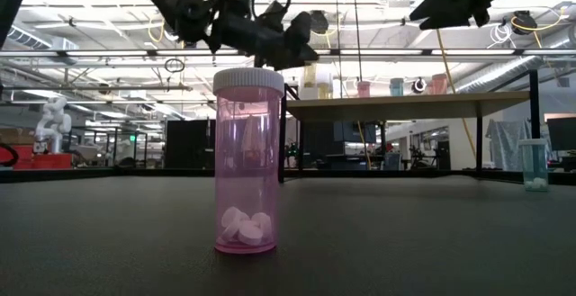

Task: Pick and place medicine bottles onto shelf by color
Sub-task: Put the yellow pill bottle on the shelf aligned with the other yellow pill bottles

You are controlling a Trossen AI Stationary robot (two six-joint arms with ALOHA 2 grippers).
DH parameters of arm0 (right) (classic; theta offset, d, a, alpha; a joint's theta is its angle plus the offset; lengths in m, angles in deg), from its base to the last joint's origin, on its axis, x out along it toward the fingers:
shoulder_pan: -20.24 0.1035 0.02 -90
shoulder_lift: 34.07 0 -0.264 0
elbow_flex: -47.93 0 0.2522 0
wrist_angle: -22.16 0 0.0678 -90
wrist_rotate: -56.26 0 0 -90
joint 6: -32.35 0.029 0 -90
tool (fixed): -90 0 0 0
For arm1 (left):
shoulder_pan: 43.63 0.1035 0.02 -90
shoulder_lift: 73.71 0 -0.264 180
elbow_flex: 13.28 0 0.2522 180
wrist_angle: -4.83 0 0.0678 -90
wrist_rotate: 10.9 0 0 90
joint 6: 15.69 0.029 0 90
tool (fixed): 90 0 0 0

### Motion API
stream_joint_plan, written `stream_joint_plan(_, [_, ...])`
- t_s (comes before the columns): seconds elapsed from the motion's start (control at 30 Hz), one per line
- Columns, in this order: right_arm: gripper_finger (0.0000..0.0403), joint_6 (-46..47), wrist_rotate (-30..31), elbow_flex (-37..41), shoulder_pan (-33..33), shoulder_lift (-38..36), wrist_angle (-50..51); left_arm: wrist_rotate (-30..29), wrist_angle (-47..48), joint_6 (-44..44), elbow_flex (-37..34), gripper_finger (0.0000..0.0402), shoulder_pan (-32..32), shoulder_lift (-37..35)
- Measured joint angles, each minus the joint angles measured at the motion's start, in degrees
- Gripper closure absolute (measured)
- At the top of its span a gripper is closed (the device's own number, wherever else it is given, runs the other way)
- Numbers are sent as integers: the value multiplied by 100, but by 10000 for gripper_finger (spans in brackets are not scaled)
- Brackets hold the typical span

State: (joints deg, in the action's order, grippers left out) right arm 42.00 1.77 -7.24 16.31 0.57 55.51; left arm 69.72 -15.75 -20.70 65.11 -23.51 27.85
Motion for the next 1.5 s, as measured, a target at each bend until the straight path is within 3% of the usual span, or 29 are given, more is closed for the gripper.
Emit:
stream_joint_plan(0.2, [159,0,-279,0,-516,148,-21,814,-5,45,6,282,222,58])
stream_joint_plan(0.47, [159,-33,-584,-7,-913,244,-248,1119,-110,207,28,278,231,388])
stream_joint_plan(0.77, [159,-165,-1001,-9,-1121,242,-335,1099,-290,173,30,278,254,501])
stream_joint_plan(1.5, [159,-501,-1205,-9,-1304,242,-823,1088,-259,-741,27,277,311,538])
